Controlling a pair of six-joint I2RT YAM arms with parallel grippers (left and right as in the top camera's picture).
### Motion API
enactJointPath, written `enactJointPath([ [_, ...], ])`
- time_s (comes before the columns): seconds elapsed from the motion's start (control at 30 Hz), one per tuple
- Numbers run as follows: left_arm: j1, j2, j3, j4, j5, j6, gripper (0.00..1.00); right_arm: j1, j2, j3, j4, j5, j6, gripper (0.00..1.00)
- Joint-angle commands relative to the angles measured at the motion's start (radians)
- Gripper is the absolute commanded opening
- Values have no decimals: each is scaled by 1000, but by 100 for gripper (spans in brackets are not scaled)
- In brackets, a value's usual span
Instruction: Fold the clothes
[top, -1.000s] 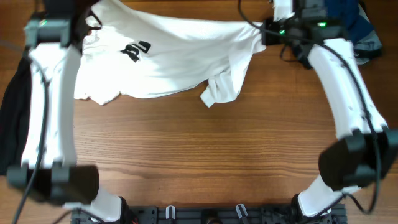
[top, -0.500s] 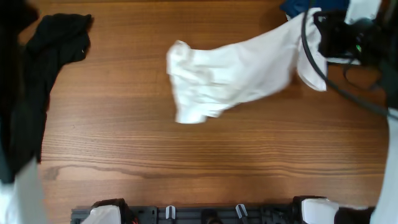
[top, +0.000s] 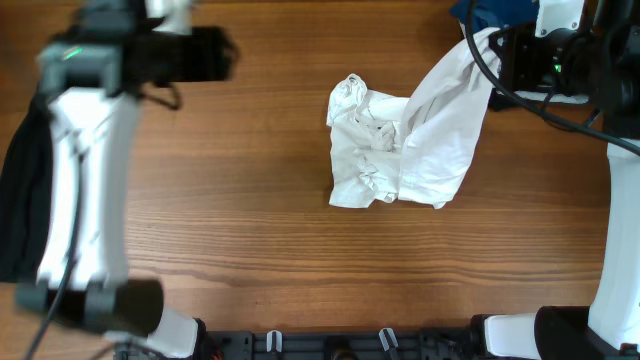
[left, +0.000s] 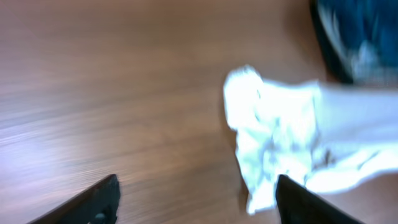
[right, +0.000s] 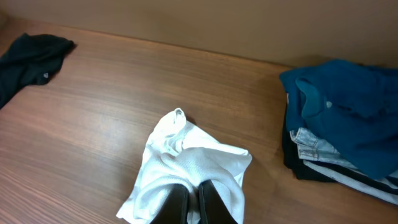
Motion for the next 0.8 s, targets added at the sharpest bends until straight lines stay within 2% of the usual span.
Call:
enactJointPath([
  [0.0,-121,201,-4,-10,92,221,87,0,8,10,3,-21,-25,4],
  [0.13,-233,409,-4,24,177,297,88,0,11,10,2,-13,-24,4],
  [0.33,-376,492,-4,20,233,425,88,0,27,10,-2,5,-24,4],
  [0.47,-433,546,-4,55,232,424,87,0,45,10,-2,5,-24,4],
  [0.77,-435,623,-4,105,164,408,89,0,52,10,-2,9,-24,4],
])
